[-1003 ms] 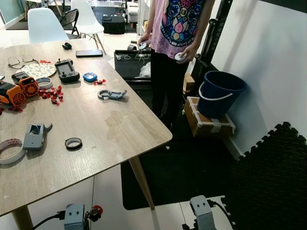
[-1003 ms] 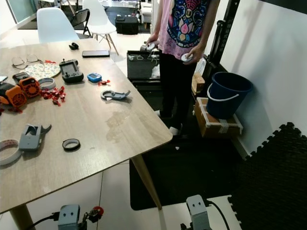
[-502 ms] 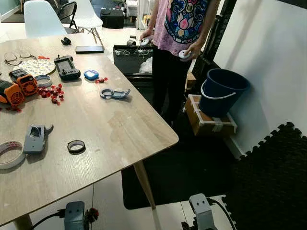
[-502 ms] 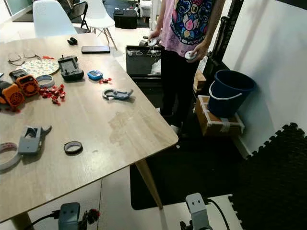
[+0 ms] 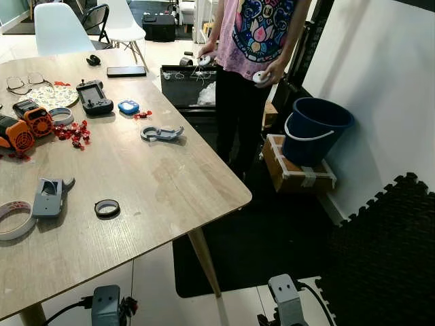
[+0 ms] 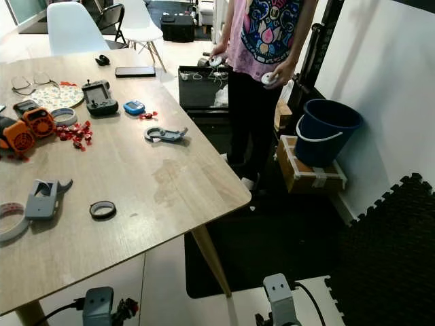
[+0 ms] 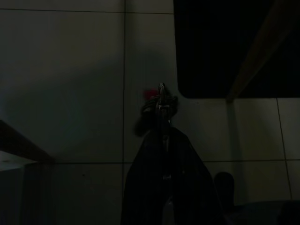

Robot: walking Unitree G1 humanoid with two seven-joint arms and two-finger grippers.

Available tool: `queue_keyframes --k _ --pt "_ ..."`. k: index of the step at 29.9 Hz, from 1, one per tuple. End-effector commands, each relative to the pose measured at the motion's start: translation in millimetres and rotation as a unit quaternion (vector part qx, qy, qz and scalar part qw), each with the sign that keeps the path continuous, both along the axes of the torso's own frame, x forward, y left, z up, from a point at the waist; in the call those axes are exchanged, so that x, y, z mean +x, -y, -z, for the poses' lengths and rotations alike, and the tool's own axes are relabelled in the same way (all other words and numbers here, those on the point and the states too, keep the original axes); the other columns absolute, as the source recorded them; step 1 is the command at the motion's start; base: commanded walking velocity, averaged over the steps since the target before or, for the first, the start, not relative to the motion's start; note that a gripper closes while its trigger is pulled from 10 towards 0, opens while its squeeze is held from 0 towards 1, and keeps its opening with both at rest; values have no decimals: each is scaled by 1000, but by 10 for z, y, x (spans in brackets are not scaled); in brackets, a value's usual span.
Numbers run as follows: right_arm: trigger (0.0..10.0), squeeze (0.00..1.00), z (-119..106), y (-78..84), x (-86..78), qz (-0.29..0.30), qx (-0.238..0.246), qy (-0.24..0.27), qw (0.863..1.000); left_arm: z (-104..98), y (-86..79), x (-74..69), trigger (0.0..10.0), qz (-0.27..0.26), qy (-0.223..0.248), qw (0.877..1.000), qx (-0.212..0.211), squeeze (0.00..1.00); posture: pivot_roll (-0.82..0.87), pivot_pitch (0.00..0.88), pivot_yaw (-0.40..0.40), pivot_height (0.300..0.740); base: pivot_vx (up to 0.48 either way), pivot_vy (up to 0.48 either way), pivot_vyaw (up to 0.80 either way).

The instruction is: Hang keys on a hook

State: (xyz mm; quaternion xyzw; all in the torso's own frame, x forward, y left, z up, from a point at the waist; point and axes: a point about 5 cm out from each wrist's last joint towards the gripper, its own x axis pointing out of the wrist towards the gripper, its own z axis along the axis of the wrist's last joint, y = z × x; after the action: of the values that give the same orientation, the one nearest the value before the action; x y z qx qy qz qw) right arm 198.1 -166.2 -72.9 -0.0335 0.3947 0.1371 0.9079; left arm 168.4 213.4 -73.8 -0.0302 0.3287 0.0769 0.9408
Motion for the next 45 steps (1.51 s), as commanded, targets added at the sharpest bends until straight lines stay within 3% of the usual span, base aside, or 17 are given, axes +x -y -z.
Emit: queue_keyframes --k 1,25,29,34,45 --pt "10000 0 16 37 -31 9 -1 -6 1000 8 -9 -22 10000 0 -4 1000 2 0 67 41 -48 740 0 0 0" --pt "10000 0 25 31 -48 12 0 -8 1000 0 -9 -10 10000 -2 -1 1000 5 0 66 44 -45 740 0 0 0" --pt "10000 0 32 34 -58 15 -1 -10 1000 -10 -50 27 10000 -52 0 999 -13 0 64 42 -43 740 0 0 0" --pt "10000 0 44 59 -78 53 10 -14 998 -53 -99 104 10000 -91 15 995 -32 0 59 39 -39 740 0 0 0" --pt "10000 0 77 154 -143 122 10 -23 992 -56 -66 136 10000 -79 6 997 -17 0 55 28 -30 740 0 0 0"
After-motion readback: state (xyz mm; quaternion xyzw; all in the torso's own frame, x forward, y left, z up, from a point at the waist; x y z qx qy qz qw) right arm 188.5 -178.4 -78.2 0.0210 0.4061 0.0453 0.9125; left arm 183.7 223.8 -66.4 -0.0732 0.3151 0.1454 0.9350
